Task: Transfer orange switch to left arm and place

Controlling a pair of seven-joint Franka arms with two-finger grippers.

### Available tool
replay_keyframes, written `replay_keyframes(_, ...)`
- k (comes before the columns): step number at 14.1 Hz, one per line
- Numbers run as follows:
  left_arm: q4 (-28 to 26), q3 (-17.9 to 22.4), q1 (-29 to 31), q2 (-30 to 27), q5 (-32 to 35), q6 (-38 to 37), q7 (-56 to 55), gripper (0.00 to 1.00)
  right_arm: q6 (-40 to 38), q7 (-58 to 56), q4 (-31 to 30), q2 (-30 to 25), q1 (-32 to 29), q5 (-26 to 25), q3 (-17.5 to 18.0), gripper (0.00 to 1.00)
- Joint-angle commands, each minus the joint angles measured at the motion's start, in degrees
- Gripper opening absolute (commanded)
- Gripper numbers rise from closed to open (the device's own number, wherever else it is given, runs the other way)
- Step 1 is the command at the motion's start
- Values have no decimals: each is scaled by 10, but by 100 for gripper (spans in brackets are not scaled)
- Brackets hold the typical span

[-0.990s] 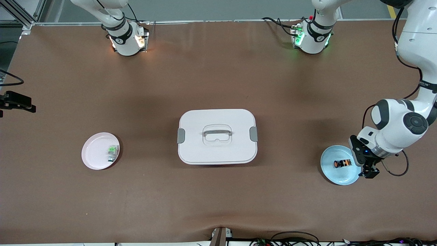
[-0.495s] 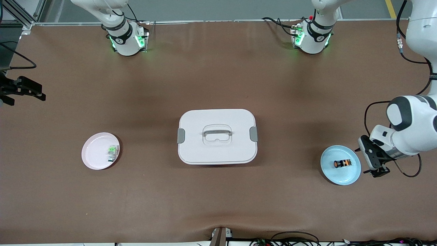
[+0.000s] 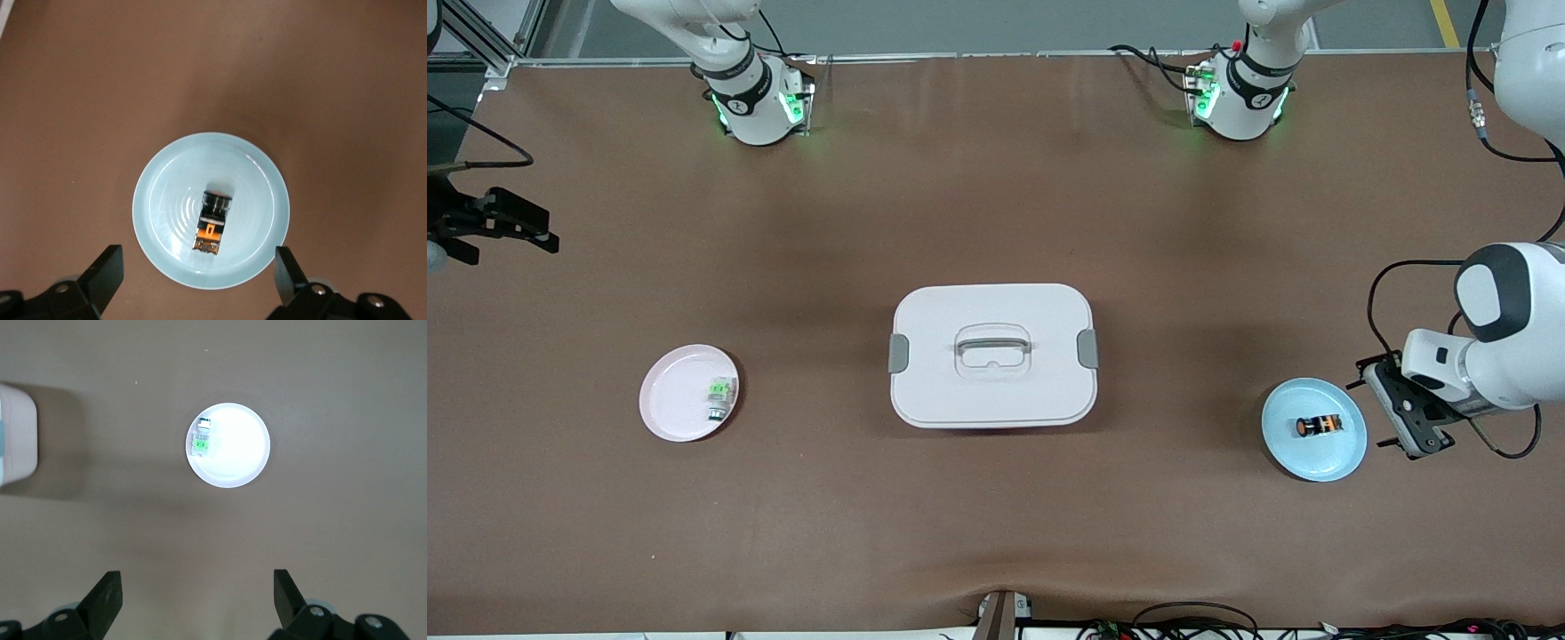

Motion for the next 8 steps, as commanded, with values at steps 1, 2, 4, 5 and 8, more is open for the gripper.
replay_keyframes(1,6,-14,2,-13,-12,-19,-55,100,-5,39,-13,-17,-2,9,0,100)
replay_keyframes(2,7,-16,1,-13,-11,-27,-82,100,-9,38,-13,-18,-5,26,-4,100)
replay_keyframes(4,8,-36,4,-16,-11,-41,-141,100,-16,36,-12,-22,-6,31,-5,100)
replay_keyframes(5,9,-39,4,-29,-10,-53,-171,100,-11,36,-12,-25,-6,32,-5,100)
replay_keyframes(8,58,-39,1,-38,-9,-142,-224,100,-1,35,-9,-21,-10,30,-5,100)
